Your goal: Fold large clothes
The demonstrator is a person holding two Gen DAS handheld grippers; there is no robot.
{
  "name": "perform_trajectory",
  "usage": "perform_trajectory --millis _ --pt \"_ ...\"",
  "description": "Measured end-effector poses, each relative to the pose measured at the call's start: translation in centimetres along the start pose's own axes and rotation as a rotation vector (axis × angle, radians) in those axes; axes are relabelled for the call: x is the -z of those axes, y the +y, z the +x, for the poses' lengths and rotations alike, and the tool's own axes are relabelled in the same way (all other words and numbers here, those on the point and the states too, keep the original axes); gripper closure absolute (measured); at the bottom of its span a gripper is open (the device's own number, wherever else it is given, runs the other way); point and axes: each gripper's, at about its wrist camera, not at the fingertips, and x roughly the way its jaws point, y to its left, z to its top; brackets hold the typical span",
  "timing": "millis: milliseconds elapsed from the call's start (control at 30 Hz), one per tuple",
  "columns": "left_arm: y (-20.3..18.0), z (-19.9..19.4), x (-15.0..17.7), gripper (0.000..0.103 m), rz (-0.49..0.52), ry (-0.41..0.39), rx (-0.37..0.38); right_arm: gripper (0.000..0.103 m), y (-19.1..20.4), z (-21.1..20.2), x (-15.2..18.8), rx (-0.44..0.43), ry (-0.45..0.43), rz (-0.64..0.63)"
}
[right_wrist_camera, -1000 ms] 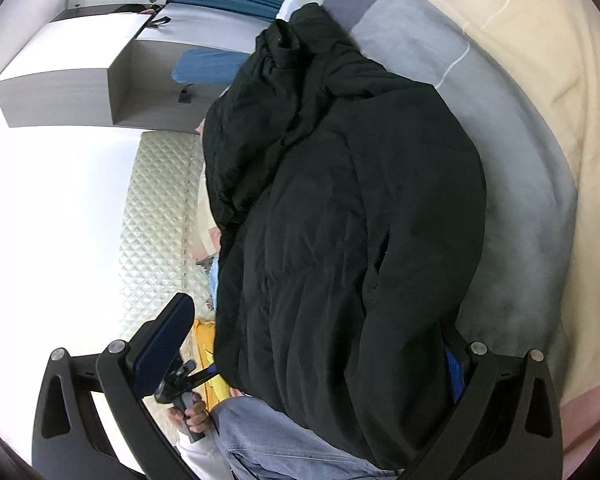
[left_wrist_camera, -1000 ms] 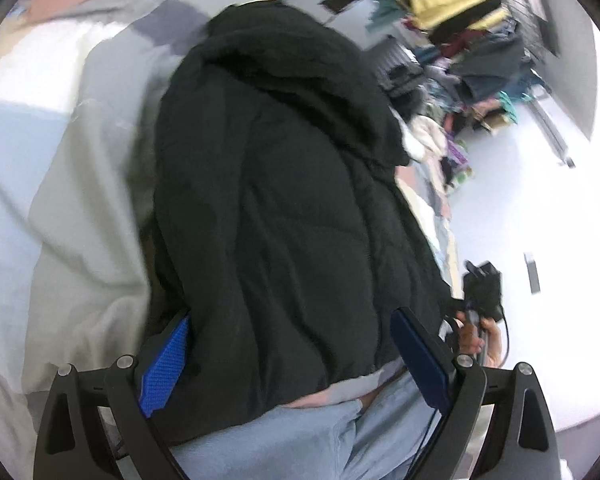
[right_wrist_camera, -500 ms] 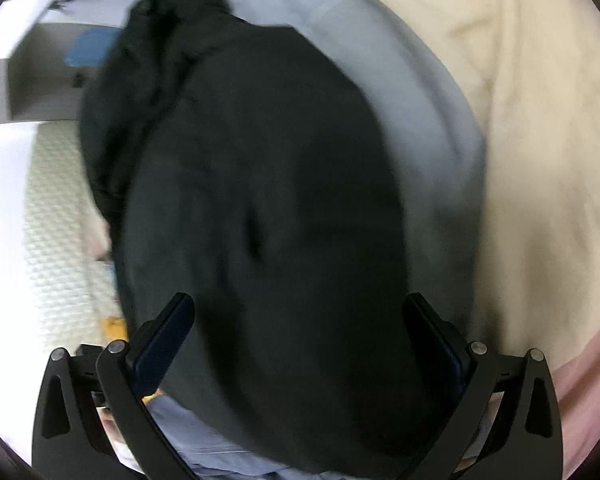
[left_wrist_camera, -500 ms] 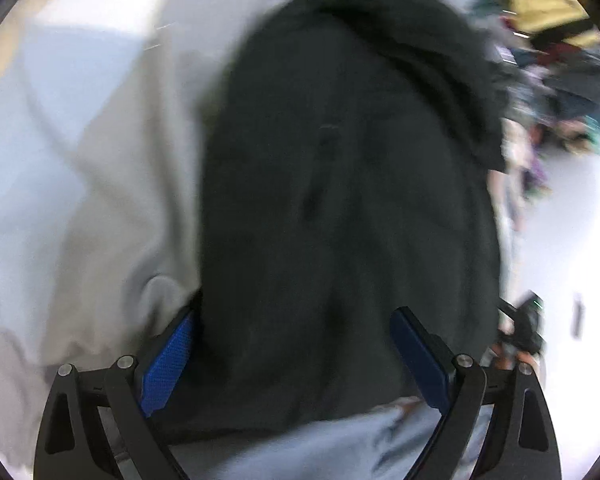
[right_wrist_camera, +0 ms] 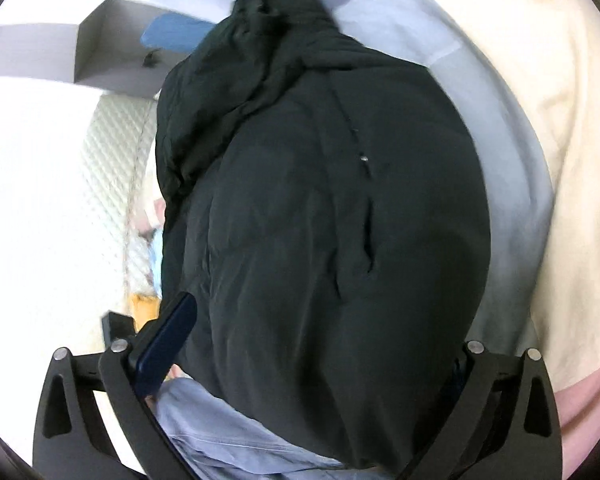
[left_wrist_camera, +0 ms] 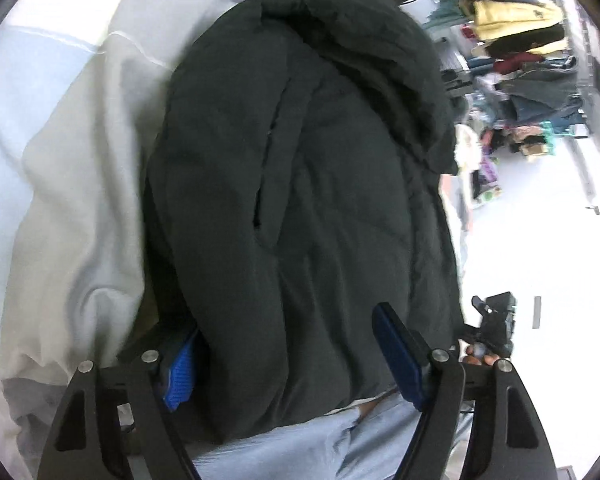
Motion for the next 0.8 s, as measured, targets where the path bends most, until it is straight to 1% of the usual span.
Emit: perform_trajectory --millis 33,67,100,133,167,200,267,300,400,500,600,767,800 --pt "0.4 0.0 -0.1 0.037 -0.012 0.004 -0.02 0.015 0.1 0.2 0.1 0.023 0.003 -0.01" --pt "0.4 0.2 -0.2 0.051 -0.028 -0.003 -0.04 0.029 0.2 0.4 0.0 0.041 0.006 -0.013" --pt "0.6 0.1 -0.3 0.067 -0.045 -0.015 -0.059 0.046 0.2 0.5 0.0 0.066 0.004 -0.015" --pt "0.8 0.1 -0.3 0.073 -0.06 -0.022 -0.08 0.056 0.3 0.7 -0.1 0.086 0.0 -0.019" --pt "1.1 0.0 -0.2 0.084 -0.069 -0.027 -0.087 0.075 0.3 0.6 -0.1 0.104 -0.003 -0.027" --pt "1.4 -0.2 -0.1 0.09 -0.08 -0.034 -0.087 0.084 0.5 0.4 -0.2 0.113 -0.012 -0.036" --pt "1.3 -1.3 0.2 0.096 -0.087 -0.061 -0.068 0.09 1.1 -0.1 -0.1 0.108 -0.034 -0.059" --pt "0.7 -2.3 0.5 0.097 -0.078 -0.086 -0.05 0.092 1.6 -0.7 0.0 0.102 -0.05 -0.079" --pt "-1.4 -5.3 1.3 0.1 -0.034 -0.148 -0.011 0.096 3.1 -2.5 0.1 0.071 -0.089 -0.117" --pt "-3.2 -8.5 2.0 0.101 -0.001 -0.204 0.028 0.097 4.8 -5.0 0.3 0.055 -0.135 -0.158" --pt "-4.3 -11.5 3.1 0.101 0.004 -0.25 0.076 0.098 6.5 -7.6 0.9 0.044 -0.175 -0.206" --pt "-4.8 -16.0 5.1 0.101 0.025 -0.306 0.129 0.098 8.5 -11.6 3.1 -0.004 -0.227 -0.242" --pt "-4.7 -17.2 5.9 0.101 0.025 -0.317 0.138 0.098 8.7 -12.1 3.4 -0.014 -0.232 -0.244"
